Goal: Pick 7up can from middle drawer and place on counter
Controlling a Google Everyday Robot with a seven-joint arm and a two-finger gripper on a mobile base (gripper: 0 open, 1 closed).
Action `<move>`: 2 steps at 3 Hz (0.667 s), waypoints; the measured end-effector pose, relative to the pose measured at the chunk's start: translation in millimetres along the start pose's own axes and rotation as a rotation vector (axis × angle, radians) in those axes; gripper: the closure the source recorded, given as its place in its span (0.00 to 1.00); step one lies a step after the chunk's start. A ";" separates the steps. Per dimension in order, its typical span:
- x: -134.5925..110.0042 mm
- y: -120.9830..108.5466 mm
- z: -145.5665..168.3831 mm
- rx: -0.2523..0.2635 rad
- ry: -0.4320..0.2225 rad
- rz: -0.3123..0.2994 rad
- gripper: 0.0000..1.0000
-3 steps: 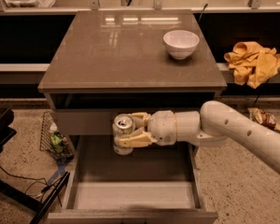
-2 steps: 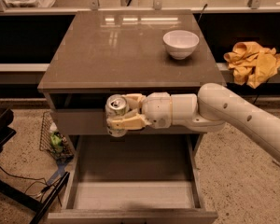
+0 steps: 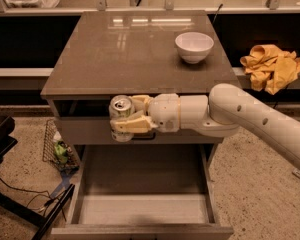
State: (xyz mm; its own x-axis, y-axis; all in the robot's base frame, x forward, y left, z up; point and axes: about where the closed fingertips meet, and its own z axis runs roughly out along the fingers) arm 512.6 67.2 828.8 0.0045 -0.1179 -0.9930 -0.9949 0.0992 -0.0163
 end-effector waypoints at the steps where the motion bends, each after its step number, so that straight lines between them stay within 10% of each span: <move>1: -35.4 -34.8 9.4 0.070 0.025 0.044 1.00; 2: -69.0 -76.8 17.9 0.119 0.034 0.075 1.00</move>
Offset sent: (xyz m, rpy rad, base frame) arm 0.1500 0.0229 0.1238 -0.0192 0.0757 -0.2136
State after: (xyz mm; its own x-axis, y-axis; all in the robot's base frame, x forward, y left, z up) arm 590.5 85.4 896.4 -0.0743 -0.1388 -0.9875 -0.9735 0.2250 0.0416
